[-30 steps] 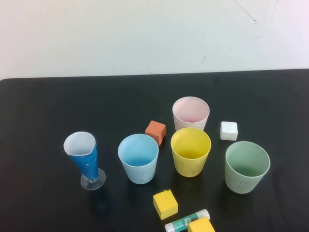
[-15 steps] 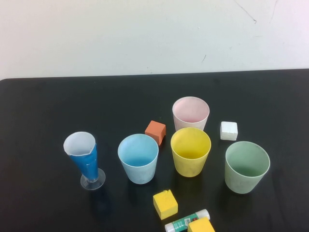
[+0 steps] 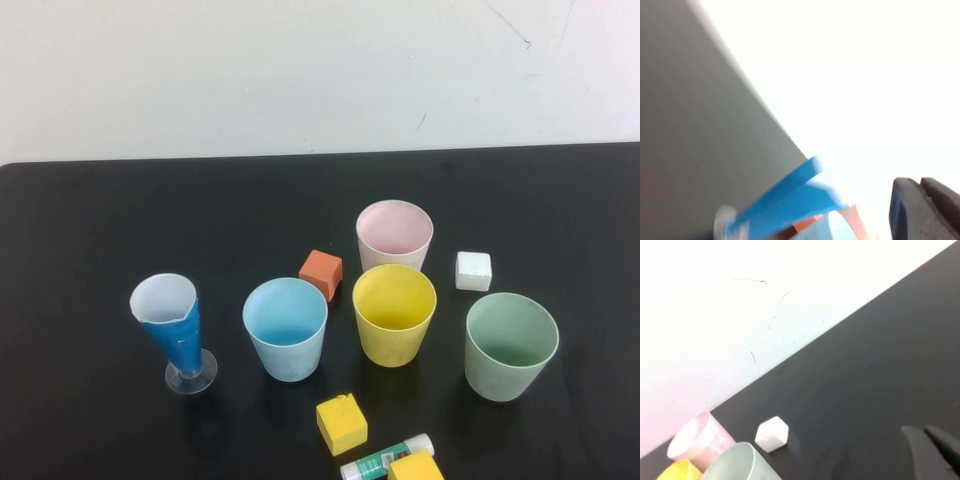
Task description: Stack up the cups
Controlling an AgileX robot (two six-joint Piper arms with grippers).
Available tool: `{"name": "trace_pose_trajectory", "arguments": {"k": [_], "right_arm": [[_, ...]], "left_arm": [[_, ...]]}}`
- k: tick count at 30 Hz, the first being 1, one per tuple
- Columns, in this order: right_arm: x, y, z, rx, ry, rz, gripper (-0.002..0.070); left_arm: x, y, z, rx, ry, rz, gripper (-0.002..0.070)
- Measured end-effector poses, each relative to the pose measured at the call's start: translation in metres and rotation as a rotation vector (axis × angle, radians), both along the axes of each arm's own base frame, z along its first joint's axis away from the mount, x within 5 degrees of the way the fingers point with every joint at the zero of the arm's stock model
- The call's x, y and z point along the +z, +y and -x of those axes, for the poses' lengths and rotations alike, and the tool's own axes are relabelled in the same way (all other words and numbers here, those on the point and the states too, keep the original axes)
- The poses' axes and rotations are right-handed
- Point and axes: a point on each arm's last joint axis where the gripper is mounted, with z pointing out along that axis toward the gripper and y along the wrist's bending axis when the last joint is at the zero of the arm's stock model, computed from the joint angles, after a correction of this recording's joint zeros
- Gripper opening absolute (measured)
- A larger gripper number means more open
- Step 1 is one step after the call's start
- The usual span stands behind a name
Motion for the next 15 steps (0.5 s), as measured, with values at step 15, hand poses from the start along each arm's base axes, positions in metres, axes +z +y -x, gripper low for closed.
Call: {"name": "trace_pose_trajectory", "arguments": {"k": [15], "right_arm": [[-0.014, 0.008, 0.004, 0.104, 0.154, 0.056, 0.001]], "left_arm": [[0.15, -0.019, -0.046, -0.36, 0.136, -1.035, -0.0002]]}}
